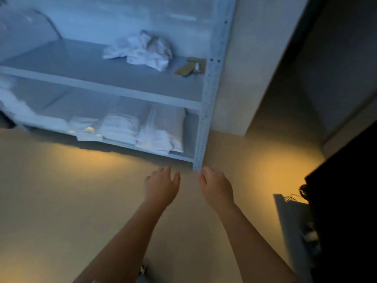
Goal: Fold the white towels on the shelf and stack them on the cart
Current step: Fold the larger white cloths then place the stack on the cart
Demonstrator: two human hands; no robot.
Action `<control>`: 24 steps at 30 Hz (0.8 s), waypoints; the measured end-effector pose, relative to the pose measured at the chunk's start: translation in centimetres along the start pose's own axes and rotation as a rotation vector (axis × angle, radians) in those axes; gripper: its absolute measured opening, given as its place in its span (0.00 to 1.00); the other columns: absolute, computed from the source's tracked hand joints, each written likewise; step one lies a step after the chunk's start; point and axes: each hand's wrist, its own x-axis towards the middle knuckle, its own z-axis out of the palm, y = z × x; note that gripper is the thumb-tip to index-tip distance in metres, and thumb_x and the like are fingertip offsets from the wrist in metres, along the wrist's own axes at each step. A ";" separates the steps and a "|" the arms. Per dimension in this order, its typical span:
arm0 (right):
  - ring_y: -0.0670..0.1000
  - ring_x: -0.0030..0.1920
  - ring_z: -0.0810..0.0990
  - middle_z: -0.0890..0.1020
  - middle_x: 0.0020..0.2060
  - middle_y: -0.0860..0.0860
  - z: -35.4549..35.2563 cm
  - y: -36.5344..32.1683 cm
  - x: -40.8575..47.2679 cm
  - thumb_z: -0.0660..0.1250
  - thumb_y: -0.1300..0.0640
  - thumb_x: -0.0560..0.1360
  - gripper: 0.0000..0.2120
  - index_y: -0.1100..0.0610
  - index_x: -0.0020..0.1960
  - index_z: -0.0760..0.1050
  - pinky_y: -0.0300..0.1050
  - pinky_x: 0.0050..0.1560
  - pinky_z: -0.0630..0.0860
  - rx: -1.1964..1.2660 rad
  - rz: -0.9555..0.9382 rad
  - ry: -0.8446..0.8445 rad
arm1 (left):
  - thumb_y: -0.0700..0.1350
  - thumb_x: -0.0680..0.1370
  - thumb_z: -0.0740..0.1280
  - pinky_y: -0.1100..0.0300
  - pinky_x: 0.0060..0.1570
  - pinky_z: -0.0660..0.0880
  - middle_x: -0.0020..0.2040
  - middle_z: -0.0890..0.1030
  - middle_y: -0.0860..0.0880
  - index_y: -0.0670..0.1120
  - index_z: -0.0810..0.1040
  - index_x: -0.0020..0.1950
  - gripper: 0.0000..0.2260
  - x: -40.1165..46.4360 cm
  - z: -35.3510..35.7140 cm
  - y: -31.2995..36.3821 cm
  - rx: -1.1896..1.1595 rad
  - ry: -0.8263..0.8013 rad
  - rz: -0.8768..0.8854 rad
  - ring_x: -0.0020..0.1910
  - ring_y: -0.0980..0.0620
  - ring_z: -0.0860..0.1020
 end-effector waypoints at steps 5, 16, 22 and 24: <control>0.54 0.44 0.75 0.77 0.41 0.52 6.5 -10.3 7.2 0.55 0.49 0.80 0.13 0.55 0.44 0.72 0.47 0.40 0.68 0.043 -0.097 -0.059 | 0.57 0.81 0.52 0.52 0.57 0.69 0.62 0.77 0.47 0.48 0.68 0.70 0.22 6.5 -3.8 -11.3 -0.011 0.065 -0.140 0.61 0.46 0.75; 0.48 0.44 0.76 0.80 0.47 0.49 13.8 -25.3 20.7 0.55 0.48 0.81 0.14 0.53 0.56 0.76 0.44 0.46 0.76 0.072 -0.184 -0.049 | 0.57 0.81 0.53 0.53 0.57 0.71 0.62 0.79 0.48 0.48 0.70 0.70 0.22 19.1 -11.7 -24.9 -0.050 0.176 -0.186 0.60 0.48 0.75; 0.48 0.45 0.77 0.80 0.48 0.49 16.8 -27.9 28.2 0.56 0.48 0.81 0.14 0.53 0.56 0.77 0.43 0.48 0.77 0.057 -0.163 -0.080 | 0.57 0.81 0.53 0.53 0.61 0.69 0.64 0.77 0.48 0.49 0.67 0.72 0.22 26.9 -11.9 -27.3 -0.096 0.160 -0.186 0.62 0.49 0.75; 0.47 0.45 0.77 0.80 0.48 0.48 17.8 -28.5 31.5 0.56 0.48 0.81 0.14 0.53 0.56 0.77 0.41 0.48 0.76 0.072 -0.166 -0.091 | 0.58 0.81 0.53 0.54 0.61 0.70 0.65 0.77 0.49 0.49 0.68 0.72 0.22 30.3 -11.8 -28.0 -0.091 0.158 -0.175 0.62 0.49 0.75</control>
